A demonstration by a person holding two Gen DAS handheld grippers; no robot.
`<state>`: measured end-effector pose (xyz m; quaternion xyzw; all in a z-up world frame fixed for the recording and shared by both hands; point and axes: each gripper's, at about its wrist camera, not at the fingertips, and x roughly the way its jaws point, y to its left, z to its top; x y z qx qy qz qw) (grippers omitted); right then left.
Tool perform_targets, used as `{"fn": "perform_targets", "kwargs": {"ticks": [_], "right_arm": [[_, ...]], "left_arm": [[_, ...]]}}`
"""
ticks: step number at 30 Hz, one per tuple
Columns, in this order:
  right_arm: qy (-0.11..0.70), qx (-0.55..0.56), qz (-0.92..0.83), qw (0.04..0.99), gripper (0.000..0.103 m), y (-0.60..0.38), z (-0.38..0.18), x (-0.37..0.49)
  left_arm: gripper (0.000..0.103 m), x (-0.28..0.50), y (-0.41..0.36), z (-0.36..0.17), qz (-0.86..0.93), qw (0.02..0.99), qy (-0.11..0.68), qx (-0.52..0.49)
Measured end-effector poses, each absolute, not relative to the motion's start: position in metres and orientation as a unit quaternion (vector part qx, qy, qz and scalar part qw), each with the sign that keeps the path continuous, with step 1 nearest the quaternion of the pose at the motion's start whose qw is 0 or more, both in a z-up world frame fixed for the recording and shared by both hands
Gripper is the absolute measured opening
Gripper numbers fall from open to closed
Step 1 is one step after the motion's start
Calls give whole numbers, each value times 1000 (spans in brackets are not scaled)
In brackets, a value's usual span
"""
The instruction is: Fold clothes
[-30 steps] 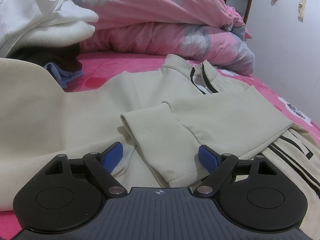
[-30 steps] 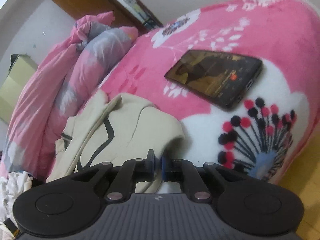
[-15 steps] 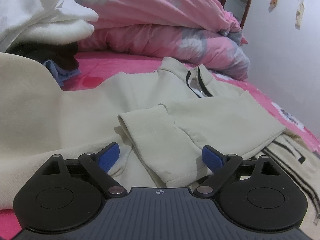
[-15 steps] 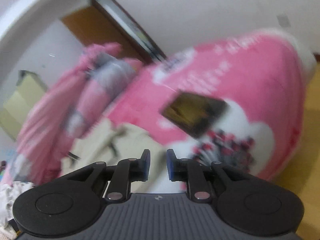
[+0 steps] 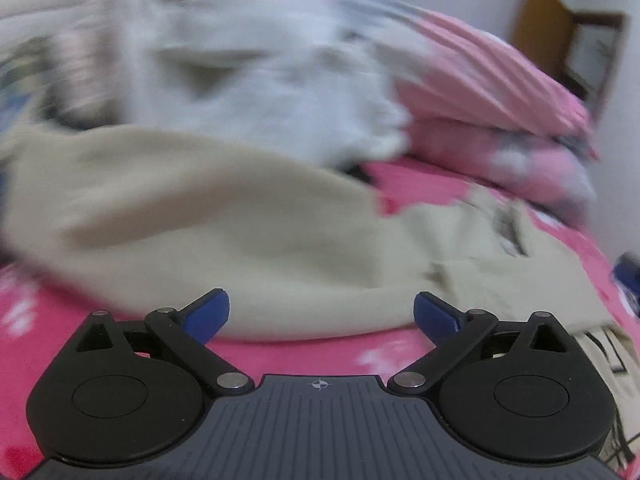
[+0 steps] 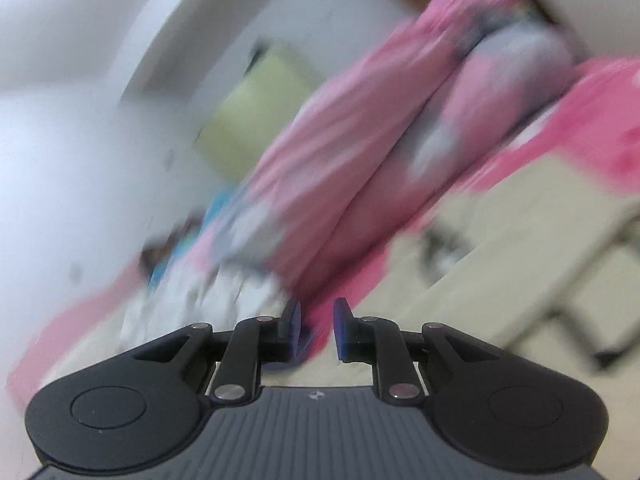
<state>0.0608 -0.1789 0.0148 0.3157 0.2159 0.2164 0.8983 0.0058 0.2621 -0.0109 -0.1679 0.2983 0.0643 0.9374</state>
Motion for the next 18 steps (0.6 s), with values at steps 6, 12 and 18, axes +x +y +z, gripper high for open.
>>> {"fn": "perform_targets", "kwargs": {"ticks": [6, 12, 18], "right_arm": [[328, 228, 211, 892, 19, -126, -26, 138], [371, 238, 169, 881, 18, -134, -67, 166], [370, 250, 171, 878, 18, -141, -69, 162]], "left_arm": [[100, -22, 321, -24, 213, 930, 240, -176], [99, -31, 359, -41, 256, 922, 205, -206], [91, -31, 383, -59, 245, 918, 185, -250]]}}
